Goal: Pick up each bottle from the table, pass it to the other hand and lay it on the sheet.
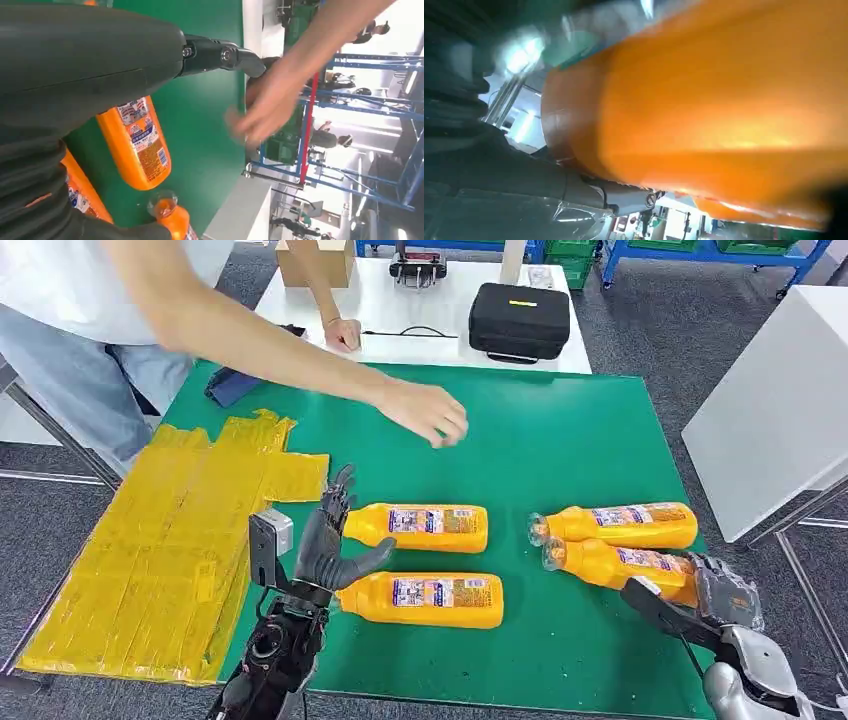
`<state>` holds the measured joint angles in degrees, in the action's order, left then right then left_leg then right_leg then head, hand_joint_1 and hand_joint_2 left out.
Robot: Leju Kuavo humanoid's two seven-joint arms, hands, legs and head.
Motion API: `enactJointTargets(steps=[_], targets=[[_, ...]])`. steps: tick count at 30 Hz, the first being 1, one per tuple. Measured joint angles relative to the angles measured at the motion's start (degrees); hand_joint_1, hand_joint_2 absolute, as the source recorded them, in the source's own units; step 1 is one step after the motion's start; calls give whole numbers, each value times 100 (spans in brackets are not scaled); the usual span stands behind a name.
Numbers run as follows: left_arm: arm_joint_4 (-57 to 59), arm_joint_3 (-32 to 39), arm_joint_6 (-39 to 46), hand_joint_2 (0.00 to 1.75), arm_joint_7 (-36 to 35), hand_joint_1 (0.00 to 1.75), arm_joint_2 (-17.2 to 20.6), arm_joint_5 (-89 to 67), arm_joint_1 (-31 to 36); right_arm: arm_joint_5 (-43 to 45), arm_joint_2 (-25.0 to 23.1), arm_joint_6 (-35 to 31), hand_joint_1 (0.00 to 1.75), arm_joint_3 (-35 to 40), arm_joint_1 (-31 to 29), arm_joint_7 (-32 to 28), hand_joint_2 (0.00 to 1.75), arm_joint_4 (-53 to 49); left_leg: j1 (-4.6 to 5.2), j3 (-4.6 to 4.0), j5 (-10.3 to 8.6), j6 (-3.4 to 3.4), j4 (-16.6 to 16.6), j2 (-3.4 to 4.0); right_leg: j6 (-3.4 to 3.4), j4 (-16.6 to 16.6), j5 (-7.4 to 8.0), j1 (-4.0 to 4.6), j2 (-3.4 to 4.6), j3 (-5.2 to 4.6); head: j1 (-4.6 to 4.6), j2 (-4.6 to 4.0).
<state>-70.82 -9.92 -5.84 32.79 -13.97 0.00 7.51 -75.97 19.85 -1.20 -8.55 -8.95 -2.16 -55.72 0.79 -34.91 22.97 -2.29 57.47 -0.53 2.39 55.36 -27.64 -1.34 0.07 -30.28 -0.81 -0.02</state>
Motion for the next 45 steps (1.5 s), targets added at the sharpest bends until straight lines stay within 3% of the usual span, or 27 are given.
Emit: enactJointTargets(steps=[9, 11, 16, 35, 45], targets=[[15, -4, 6, 175, 0, 0, 0, 0, 83, 225, 13, -273, 175, 37, -89, -255, 175, 201, 0, 3, 0, 0, 0, 0, 0, 0, 0, 0, 0, 7, 0, 0], [31, -7, 15, 175, 2, 0, 0, 9, 85, 419, -19, -530, 175, 37, -70, -491, 175, 199, 1, -3, -1, 0, 0, -1, 1, 0, 2, 0, 0, 52, 2, 0], [107, -9, 81, 175, 63, 0, 0, 63, 113, 1332, -276, -984, 175, 105, 57, -1275, 175, -13, 1, -26, -13, -5, 0, 3, 0, 2, 24, 0, 5, 33, 0, 0], [350, -22, 166, 175, 146, 0, 0, 107, 268, 2321, -708, -1371, 175, 446, 283, -1740, 175, -787, 2, -69, -17, -4, 0, -7, -1, 4, 22, -1, -6, -1, 0, 0], [439, -20, 219, 175, 234, 0, 0, 129, 270, 3317, -1110, -1748, 175, 562, 478, -2223, 175, -1392, 1, -71, -17, -4, -2, -6, -2, 4, 20, 0, -6, -4, 0, 0]])
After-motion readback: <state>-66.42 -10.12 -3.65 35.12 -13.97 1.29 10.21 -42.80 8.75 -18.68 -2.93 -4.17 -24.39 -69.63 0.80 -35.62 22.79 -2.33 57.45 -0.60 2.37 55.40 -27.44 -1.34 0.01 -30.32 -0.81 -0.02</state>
